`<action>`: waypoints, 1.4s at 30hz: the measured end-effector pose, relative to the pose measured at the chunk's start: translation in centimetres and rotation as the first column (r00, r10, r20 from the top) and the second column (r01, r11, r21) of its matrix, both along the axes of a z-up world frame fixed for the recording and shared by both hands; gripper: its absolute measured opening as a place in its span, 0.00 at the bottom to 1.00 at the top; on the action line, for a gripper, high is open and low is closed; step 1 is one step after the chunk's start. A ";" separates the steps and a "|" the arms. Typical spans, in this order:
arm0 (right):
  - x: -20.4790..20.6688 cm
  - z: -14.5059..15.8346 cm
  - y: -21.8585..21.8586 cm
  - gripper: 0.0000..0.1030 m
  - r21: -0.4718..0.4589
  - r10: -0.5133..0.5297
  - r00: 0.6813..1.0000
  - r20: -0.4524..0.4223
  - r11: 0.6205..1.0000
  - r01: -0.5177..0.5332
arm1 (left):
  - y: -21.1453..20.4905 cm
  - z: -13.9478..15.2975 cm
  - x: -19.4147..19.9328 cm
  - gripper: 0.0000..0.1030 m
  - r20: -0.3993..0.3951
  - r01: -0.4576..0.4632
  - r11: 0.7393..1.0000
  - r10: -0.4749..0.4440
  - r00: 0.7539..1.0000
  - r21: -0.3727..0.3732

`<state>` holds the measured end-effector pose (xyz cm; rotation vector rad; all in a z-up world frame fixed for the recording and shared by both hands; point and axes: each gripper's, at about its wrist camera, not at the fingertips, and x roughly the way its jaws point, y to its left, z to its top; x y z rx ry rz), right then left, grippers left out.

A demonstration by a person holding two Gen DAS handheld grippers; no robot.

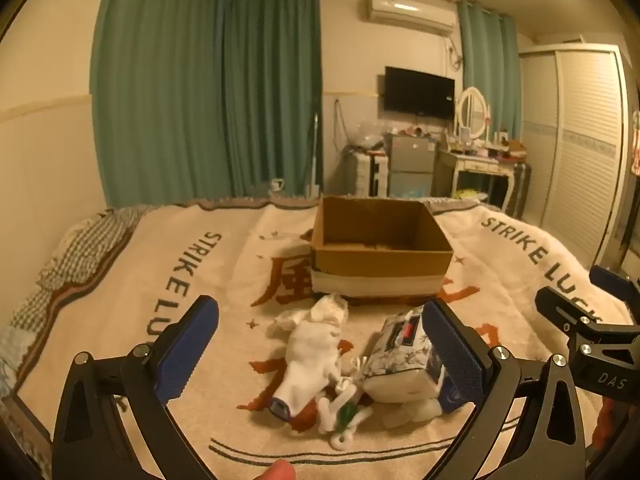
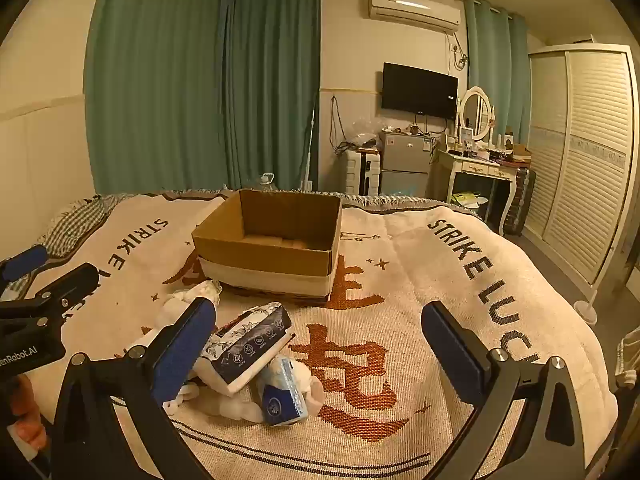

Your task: Organize soft objects

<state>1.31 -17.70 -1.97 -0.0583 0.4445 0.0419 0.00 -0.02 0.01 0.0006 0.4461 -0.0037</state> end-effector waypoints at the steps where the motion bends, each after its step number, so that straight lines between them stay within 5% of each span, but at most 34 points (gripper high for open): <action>1: 0.0 0.0 0.0 1.00 0.000 0.000 1.000 -0.001 1.000 0.000 | 0.0 0.0 0.0 1.00 0.000 -0.003 1.000 0.003 1.000 -0.005; 42: 0.2 -0.8 0.1 1.00 -0.010 0.004 1.000 -0.020 1.000 -0.004 | 0.0 -0.6 0.3 1.00 -0.001 -0.017 1.000 0.017 1.000 0.026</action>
